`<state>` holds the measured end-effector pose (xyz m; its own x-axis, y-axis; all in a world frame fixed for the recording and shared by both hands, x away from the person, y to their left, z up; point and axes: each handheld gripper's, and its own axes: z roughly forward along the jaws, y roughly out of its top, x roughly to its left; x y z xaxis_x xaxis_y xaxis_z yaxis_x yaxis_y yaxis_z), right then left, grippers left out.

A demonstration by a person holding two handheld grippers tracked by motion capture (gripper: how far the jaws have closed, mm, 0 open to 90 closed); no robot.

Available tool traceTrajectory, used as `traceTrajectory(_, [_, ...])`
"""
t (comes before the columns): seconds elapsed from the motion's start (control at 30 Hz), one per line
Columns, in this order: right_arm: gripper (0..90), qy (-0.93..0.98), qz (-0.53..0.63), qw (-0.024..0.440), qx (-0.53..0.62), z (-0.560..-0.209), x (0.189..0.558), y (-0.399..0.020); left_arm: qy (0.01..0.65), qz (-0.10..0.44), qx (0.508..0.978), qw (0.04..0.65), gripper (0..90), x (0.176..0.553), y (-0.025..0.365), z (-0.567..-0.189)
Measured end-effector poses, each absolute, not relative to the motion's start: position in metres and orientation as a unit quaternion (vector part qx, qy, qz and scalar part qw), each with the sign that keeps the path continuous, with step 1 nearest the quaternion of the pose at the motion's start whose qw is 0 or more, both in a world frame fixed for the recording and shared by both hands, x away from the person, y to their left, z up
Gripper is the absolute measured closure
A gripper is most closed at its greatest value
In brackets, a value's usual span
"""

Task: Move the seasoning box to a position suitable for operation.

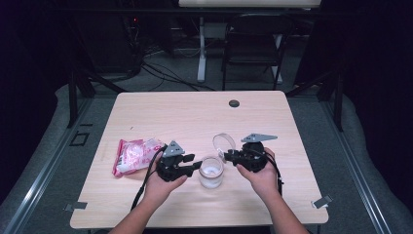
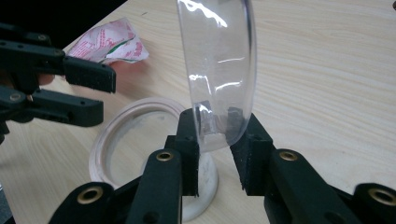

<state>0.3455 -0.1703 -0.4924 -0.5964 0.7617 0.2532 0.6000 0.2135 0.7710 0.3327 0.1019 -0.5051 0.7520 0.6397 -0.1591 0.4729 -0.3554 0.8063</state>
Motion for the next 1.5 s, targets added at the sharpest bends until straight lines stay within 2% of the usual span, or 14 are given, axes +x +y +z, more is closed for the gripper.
traceTrajectory(0.4, [73.7, 0.771, 0.454, 0.083, 0.438, -0.492, 0.366, -0.166, 0.337, 0.079, 0.821, 0.454, 66.7, 0.341, 0.090, -0.514])
traceTrajectory(0.53, [74.2, 0.764, 0.466, 0.066, 0.441, -0.493, 0.372, -0.169, 0.339, 0.084, 0.820, 0.453, 66.7, 0.341, 0.087, -0.515])
traceTrajectory(1.13, [75.9, 0.768, 0.463, 0.074, 0.436, -0.490, 0.382, -0.168, 0.335, 0.082, 0.822, 0.453, 65.1, 0.341, 0.083, -0.516])
traceTrajectory(1.33, [62.5, 0.772, 0.455, 0.085, 0.436, -0.486, 0.377, -0.171, 0.335, 0.095, 0.823, 0.449, 60.6, 0.340, 0.089, -0.512])
traceTrajectory(1.5, [56.1, 0.773, 0.450, 0.106, 0.435, -0.482, 0.365, -0.175, 0.330, 0.114, 0.822, 0.450, 58.6, 0.337, 0.099, -0.507])
